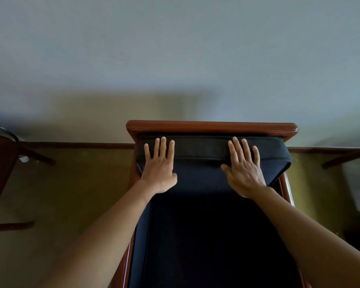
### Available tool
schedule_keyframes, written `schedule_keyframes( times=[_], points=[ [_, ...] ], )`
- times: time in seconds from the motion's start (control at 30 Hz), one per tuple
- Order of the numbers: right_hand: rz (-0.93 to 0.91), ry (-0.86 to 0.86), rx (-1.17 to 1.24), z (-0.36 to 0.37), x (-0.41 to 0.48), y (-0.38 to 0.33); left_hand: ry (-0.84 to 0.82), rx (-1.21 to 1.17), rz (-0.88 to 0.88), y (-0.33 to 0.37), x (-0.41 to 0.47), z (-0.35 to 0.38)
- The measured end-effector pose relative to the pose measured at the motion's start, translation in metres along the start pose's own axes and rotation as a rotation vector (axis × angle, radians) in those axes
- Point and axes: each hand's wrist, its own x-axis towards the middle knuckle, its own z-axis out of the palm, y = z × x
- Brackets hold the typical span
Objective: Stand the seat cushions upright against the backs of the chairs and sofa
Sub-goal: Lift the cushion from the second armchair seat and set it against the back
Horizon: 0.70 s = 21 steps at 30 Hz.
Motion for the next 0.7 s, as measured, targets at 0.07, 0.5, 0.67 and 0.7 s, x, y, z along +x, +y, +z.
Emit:
schedule_keyframes(
  times=[0.07,0.5,0.67,0.7],
  points=[
    [0.004,-0.011,0.004,-0.010,-0.013,-0.002,0.028,-0.041,0.048,0.007,-0.007,-0.003],
    [0.558,0.078,0.170,-0.075,-0.270,0.058,0.116,-0.043,0.582,0.210,-0.103,-0.044],
    [0.848,0.193,0.170,-0.092,-0.395,0.111,0.115,-0.022,0.843,0.341,-0.155,-0.048],
    [0.900,0.212,0.166,-0.094,-0.421,0.123,0.110,-0.012,0.887,0.368,-0.167,-0.048]
  ],
)
